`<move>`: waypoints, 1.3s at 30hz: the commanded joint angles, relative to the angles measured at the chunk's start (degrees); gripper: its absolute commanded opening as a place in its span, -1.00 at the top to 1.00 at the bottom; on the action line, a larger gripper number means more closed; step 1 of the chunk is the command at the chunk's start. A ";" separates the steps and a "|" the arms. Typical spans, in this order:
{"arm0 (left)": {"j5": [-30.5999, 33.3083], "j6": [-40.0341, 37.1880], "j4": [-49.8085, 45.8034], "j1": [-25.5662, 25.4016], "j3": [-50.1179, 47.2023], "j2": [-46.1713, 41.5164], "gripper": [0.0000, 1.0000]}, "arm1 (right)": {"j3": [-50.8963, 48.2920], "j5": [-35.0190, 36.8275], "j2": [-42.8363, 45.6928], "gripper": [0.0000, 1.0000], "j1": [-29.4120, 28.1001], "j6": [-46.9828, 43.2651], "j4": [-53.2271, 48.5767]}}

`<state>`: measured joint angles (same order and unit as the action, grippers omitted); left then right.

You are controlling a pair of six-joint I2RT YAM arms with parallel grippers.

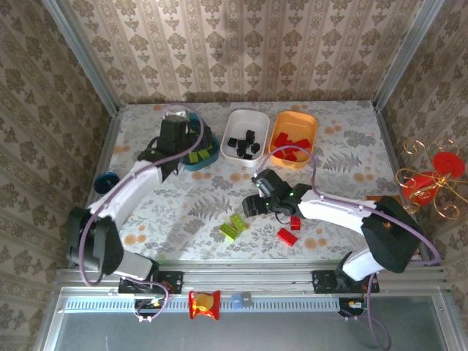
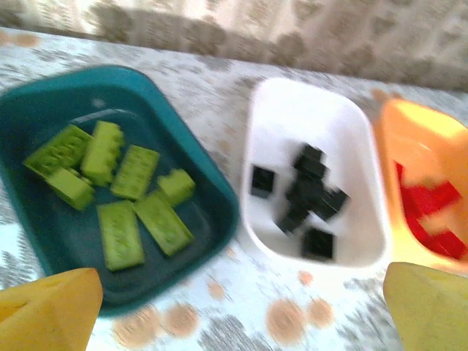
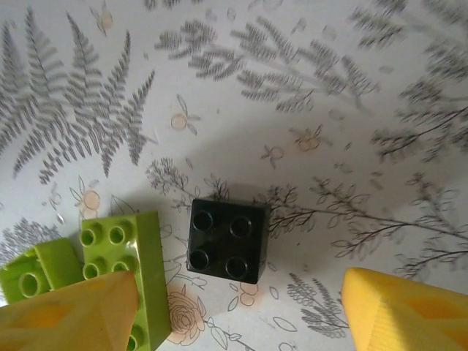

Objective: Sort the legos into containers by color
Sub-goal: Pick up the lego from the bottom-center of the table, then place the lego in the container.

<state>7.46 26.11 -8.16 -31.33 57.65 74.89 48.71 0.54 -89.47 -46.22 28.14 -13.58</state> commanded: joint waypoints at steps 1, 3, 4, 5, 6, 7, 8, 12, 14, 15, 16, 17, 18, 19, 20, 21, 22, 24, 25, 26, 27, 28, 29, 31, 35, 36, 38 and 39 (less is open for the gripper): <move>1.41 1.30 0.39 -3.06 -5.42 -4.21 -1.00 | 2.43 2.45 -2.48 -0.50 -1.15 -1.11 0.60; 1.74 1.40 0.05 -4.35 -7.98 -6.72 -0.99 | 2.62 3.68 -3.53 -0.47 -1.25 -0.62 0.65; 2.13 1.68 -0.58 -4.80 -9.06 -7.92 -1.00 | 2.66 4.36 -3.97 -0.44 -1.31 -0.35 0.70; 2.44 2.00 -1.22 -5.17 -10.15 -9.17 -0.99 | 2.71 4.94 -4.25 -0.40 -1.30 -0.29 0.81; 2.70 2.09 -1.60 -5.50 -11.24 -10.29 -1.00 | 2.77 5.23 -4.47 -0.38 -1.25 -0.32 0.88; 3.32 2.27 -2.11 -5.96 -12.55 -11.59 -1.00 | 2.80 5.27 -4.85 -0.36 -1.31 -0.28 0.95; 4.11 2.58 -2.54 -6.40 -13.90 -12.92 -1.00 | 2.81 5.11 -4.99 -0.35 -1.25 -0.36 1.10; 4.67 3.92 -3.69 -6.90 -18.13 -16.49 -1.00 | 3.14 4.74 -6.28 -0.35 -1.43 -0.80 1.15; 4.97 4.46 -4.86 -6.90 -19.48 -17.24 -1.00 | 3.49 4.72 -7.04 -0.35 -1.75 -1.06 0.91; 5.11 4.64 -5.33 -6.99 -20.05 -17.61 -1.00 | 3.71 4.75 -7.39 -0.35 -1.84 -1.20 0.73; 5.06 4.74 -5.61 -7.03 -20.67 -18.01 -1.00 | 3.97 5.12 -7.77 -0.35 -2.08 -1.37 0.41; 5.06 4.92 -5.85 -7.08 -21.26 -18.57 -1.00 | 4.24 5.57 -8.15 -0.33 -2.25 -1.50 0.00; 5.19 5.07 -5.98 -7.05 -21.70 -18.93 -0.99 | 4.42 6.01 -8.46 -0.29 -2.32 -1.51 -0.40; 5.15 5.14 -5.96 -7.08 -22.27 -19.39 -1.00 | 4.44 6.50 -8.73 -0.23 -2.30 -1.41 -0.70; 5.28 5.15 -6.03 -7.08 -22.71 -19.81 -1.00 | 4.53 7.11 -8.89 -0.13 -2.35 -1.42 -1.00; 5.52 5.35 -6.32 -7.08 -22.96 -20.16 -1.00 | 4.55 7.53 -8.97 -0.03 -2.35 -1.34 -1.28; 5.61 5.44 -6.35 -7.08 -23.23 -20.51 -1.00 | 4.68 8.02 -9.10 0.08 -2.30 -1.33 -1.63; 5.48 5.51 -6.06 -7.01 -23.76 -21.01 -1.00 | 4.86 8.34 -8.99 0.26 -2.30 -1.63 -1.89; 5.27 5.49 -5.86 -7.08 -23.96 -21.26 -1.00 | 5.06 8.63 -8.78 0.33 -2.23 -1.97 -2.23; 4.95 5.33 -5.81 -7.07 -24.03 -21.24 -1.00 | 5.37 9.01 -8.25 0.39 -2.00 -2.41 -2.52; 4.82 5.23 -5.96 -7.08 -23.99 -21.12 -1.00 | 5.64 9.13 -7.55 0.44 -1.66 -2.91 -2.67; 4.55 5.18 -5.96 -7.03 -24.07 -20.91 -1.00 | 6.06 9.10 -6.56 0.47 -0.95 -3.47 -3.06; 4.36 5.10 -5.88 -7.08 -24.29 -20.80 -1.00 | 6.79 9.01 -5.43 0.49 -0.15 -4.29 -3.49; 3.92 5.25 -5.82 -7.08 -24.79 -20.58 -1.00 | 8.83 8.87 -3.54 0.51 1.68 -5.82 -4.40; 2.54 6.23 -4.59 -7.08 -26.38 -20.31 -1.00 | 16.73 6.69 -2.43 0.55 6.32 -8.66 -6.21; 2.32 6.46 -4.35 -7.08 -26.73 -20.32 -1.00 | 18.91 6.06 -3.11 0.55 7.37 -8.94 -6.39; 1.80 6.92 -3.84 -7.08 -27.40 -20.49 -1.00 | 23.95 5.71 -5.90 0.55 9.36 -9.53 -6.84; 1.37 6.94 -3.52 -7.07 -27.65 -20.44 -0.99 | 26.55 5.70 -7.54 0.55 10.12 -9.76 -6.96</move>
<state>10.31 31.51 -13.26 -37.98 30.79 54.61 70.04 6.94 -94.87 -37.71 20.82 -18.90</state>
